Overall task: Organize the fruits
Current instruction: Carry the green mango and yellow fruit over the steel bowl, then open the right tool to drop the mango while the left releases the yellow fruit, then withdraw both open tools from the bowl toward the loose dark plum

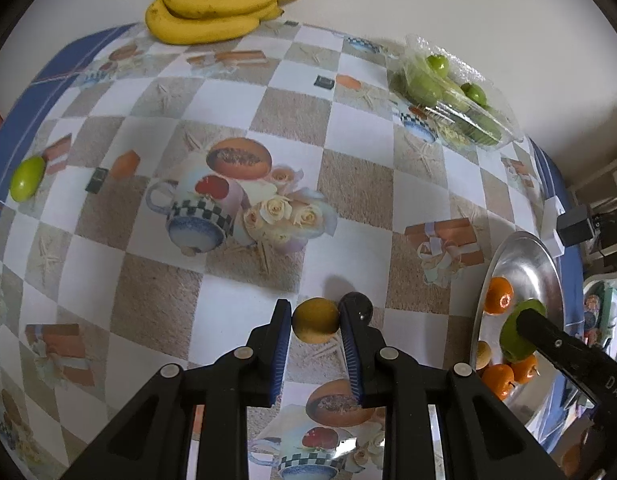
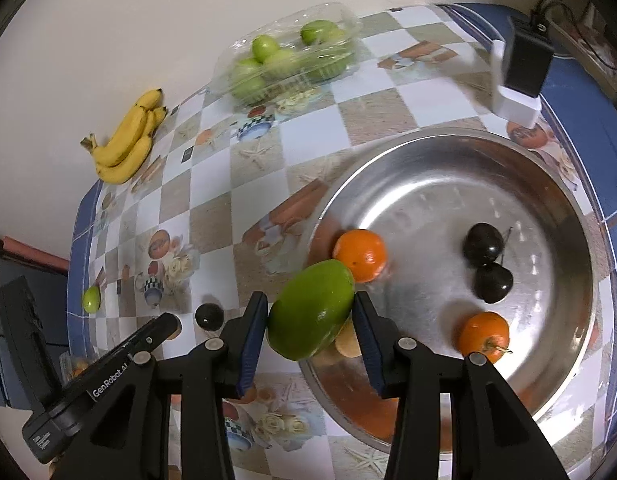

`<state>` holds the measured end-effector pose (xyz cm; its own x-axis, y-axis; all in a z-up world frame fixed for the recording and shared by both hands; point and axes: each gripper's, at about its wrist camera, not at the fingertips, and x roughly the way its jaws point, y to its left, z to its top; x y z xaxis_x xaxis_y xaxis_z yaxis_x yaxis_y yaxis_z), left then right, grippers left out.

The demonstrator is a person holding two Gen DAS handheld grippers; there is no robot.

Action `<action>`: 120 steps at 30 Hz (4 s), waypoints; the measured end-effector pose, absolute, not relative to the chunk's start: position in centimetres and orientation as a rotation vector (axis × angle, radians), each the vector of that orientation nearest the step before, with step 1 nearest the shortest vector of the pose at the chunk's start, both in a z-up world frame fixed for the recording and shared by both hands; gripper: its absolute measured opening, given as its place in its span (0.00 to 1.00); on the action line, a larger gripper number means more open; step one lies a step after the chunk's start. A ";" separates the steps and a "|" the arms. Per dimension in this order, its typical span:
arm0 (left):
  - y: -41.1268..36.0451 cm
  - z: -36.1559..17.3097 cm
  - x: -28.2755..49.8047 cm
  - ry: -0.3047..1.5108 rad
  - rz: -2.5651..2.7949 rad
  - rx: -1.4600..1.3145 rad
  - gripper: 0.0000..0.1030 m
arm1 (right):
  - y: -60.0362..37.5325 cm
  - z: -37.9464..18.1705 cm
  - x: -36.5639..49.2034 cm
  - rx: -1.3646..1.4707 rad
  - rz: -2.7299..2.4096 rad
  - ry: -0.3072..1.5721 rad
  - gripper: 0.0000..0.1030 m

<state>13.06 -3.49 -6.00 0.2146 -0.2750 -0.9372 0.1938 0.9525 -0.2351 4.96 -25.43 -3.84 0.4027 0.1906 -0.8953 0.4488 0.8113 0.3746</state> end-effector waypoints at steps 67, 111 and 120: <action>-18.2 -2.8 6.8 1.217 -0.600 0.186 0.41 | -35.4 -2.4 -1.1 0.626 -0.496 1.142 0.44; -8.5 -4.9 11.6 1.254 -0.203 0.072 1.00 | -31.9 -3.6 1.3 0.535 -0.436 1.187 1.00; -7.1 -4.2 12.3 1.223 -0.198 0.116 1.00 | -30.7 -3.8 2.1 0.537 -0.425 1.203 1.00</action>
